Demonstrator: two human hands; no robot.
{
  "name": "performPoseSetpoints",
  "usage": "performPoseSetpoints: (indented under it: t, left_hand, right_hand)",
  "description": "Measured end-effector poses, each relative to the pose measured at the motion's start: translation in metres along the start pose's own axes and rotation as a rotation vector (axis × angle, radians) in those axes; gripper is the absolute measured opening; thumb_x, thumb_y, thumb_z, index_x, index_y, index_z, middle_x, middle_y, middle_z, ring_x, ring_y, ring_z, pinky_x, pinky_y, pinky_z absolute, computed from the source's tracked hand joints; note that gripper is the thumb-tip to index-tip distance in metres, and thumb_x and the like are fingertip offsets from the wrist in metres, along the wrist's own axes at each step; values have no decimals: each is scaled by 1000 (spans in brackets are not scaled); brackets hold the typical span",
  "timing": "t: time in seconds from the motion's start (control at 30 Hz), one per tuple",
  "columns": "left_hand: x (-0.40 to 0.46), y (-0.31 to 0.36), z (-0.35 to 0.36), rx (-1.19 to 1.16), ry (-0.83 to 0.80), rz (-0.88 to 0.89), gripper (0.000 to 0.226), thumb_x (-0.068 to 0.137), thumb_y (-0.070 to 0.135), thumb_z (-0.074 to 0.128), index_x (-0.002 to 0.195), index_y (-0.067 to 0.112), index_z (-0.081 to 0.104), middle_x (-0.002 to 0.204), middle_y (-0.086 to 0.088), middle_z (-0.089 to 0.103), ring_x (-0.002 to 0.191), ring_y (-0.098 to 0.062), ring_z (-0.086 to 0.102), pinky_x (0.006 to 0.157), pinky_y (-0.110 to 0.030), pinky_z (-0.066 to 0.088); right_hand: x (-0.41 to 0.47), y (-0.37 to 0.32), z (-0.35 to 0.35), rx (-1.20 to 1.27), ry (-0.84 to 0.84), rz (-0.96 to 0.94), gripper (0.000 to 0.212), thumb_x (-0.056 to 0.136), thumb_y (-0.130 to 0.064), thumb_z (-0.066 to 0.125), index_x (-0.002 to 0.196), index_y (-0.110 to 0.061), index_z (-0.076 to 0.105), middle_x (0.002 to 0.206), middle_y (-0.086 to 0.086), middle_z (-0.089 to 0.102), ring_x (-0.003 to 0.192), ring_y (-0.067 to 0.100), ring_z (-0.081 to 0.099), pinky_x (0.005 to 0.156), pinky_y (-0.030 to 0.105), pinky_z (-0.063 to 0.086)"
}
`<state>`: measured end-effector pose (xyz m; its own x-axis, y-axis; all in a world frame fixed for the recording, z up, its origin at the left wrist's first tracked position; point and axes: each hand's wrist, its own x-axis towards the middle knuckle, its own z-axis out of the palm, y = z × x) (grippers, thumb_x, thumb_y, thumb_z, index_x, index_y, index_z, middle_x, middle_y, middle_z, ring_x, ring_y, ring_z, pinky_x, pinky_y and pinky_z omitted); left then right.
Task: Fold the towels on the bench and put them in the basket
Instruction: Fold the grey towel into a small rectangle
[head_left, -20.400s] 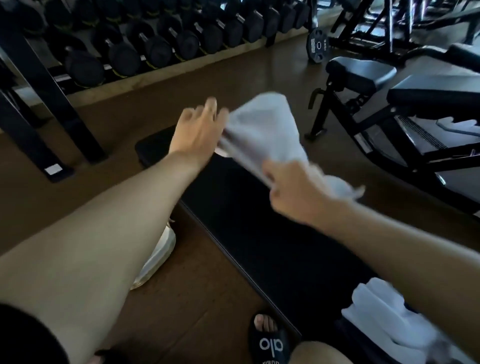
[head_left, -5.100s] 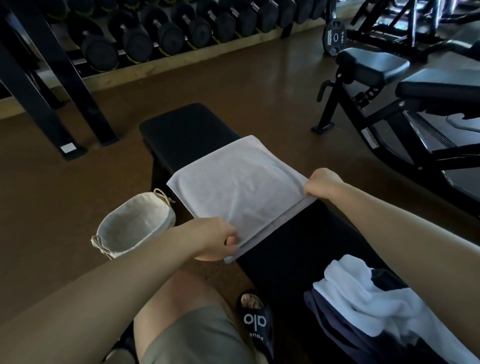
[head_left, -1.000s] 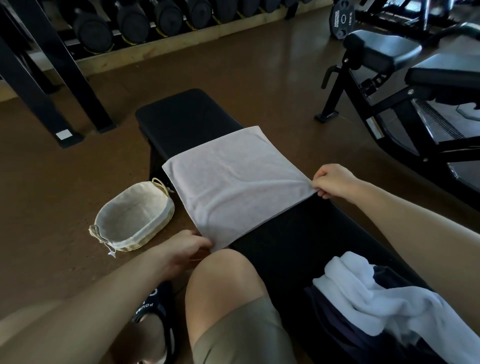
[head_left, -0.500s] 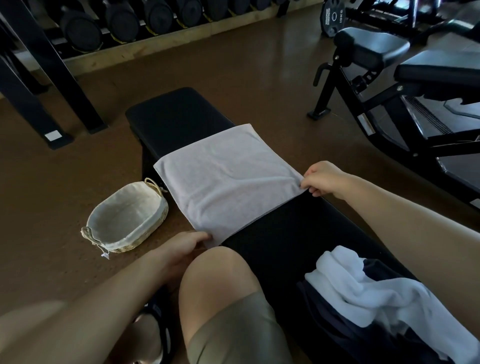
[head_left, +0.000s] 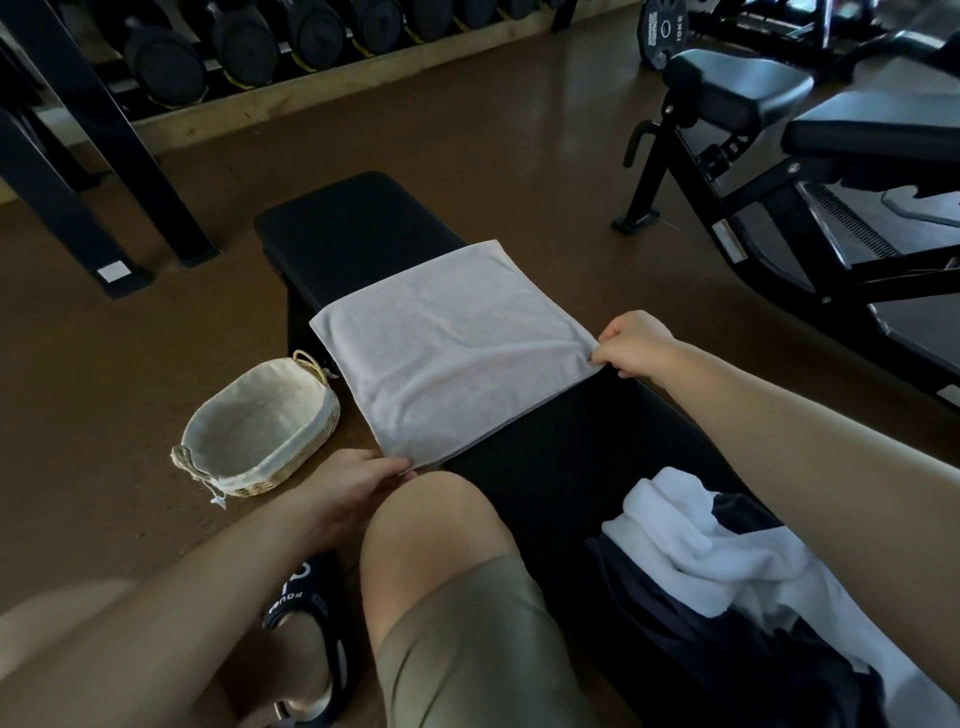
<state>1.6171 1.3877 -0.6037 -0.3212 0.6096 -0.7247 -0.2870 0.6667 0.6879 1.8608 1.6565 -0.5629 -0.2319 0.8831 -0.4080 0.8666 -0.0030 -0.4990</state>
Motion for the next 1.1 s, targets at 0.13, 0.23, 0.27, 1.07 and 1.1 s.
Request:
performPoseSetpoints:
  t: [0.13, 0.23, 0.27, 1.07, 1.1]
  left_hand:
    - [-4, 0, 1, 4, 25, 3, 26, 99, 14, 65, 116, -6, 65, 116, -27, 70, 100, -33, 70, 74, -32, 60]
    - [-3, -1, -1, 33, 45, 10, 32, 99, 22, 66, 117, -5, 66, 111, -25, 73, 97, -32, 72, 82, -38, 59]
    - [-1, -2, -2, 47, 50, 18, 33, 100, 25, 65, 116, -4, 67, 109, -23, 74, 101, -34, 72, 89, -42, 58]
    - [-14, 5, 0, 35, 66, 88, 29, 106, 27, 55, 109, 1, 67, 80, -8, 66, 66, -13, 62, 48, -19, 50]
    - [-14, 5, 0, 30, 80, 95, 28, 106, 26, 54, 107, 1, 66, 78, -8, 65, 64, -13, 61, 46, -18, 49]
  right_hand:
    - [0, -2, 0, -11, 22, 32, 19, 91, -13, 75, 108, -6, 69, 107, 15, 68, 84, 22, 66, 88, 37, 61]
    - [0, -6, -1, -47, 17, 49, 18, 90, -13, 76, 106, -5, 68, 103, 14, 69, 79, 22, 66, 79, 33, 62]
    - [-1, -7, 0, -58, 15, 50, 17, 90, -12, 75, 104, -5, 69, 101, 14, 69, 76, 21, 66, 74, 32, 61]
    - [0, -9, -2, 164, -90, 99, 13, 96, -17, 69, 106, -9, 69, 96, 11, 66, 78, 17, 62, 66, 29, 56]
    - [1, -8, -2, 179, -70, 100, 13, 96, -17, 70, 106, -7, 69, 95, 11, 67, 77, 17, 62, 67, 29, 57]
